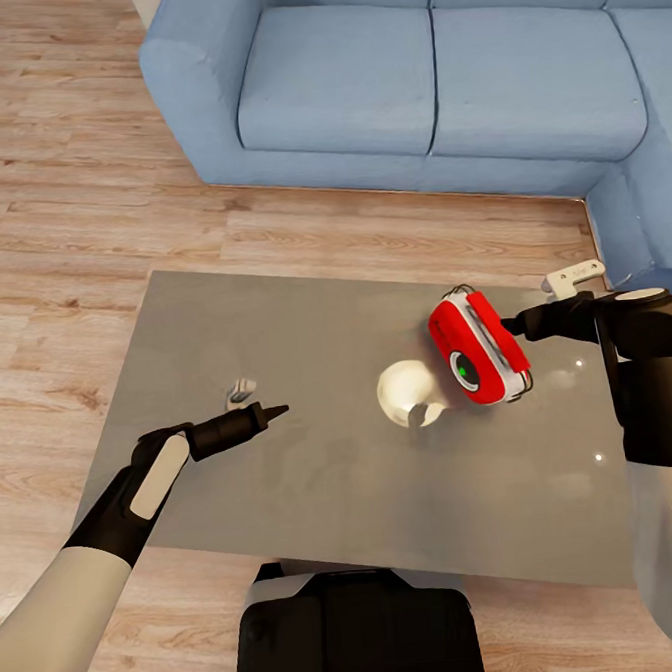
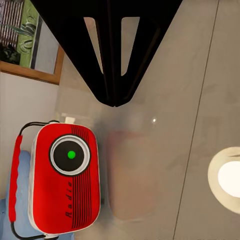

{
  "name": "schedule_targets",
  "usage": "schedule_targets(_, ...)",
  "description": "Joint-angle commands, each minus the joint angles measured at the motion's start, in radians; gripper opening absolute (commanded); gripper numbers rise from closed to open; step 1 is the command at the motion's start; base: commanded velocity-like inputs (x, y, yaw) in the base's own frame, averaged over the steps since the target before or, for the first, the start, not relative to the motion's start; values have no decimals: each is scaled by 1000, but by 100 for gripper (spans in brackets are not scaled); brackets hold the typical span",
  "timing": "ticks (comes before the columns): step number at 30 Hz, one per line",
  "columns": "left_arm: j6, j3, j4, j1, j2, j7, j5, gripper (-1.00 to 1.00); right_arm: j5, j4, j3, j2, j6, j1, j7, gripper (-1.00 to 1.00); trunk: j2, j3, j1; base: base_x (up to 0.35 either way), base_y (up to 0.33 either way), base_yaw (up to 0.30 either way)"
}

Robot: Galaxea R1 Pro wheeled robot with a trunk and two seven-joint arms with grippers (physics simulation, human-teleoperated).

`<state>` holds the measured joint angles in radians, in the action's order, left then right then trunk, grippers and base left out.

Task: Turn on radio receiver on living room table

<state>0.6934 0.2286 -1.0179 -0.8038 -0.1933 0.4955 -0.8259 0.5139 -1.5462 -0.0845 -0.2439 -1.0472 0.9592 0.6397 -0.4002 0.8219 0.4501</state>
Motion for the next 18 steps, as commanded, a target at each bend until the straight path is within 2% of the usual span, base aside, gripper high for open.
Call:
schedule_targets(1,0,0,-1,0,0,0,0,-100,0,0,0,0,0,0,0,100,0,0,0,0,0,0)
schedule_targets(18,0,0,2,0,0,0,-1,-100,0,1,3,-1,0,0,0,100,0,0,0,0,0,0)
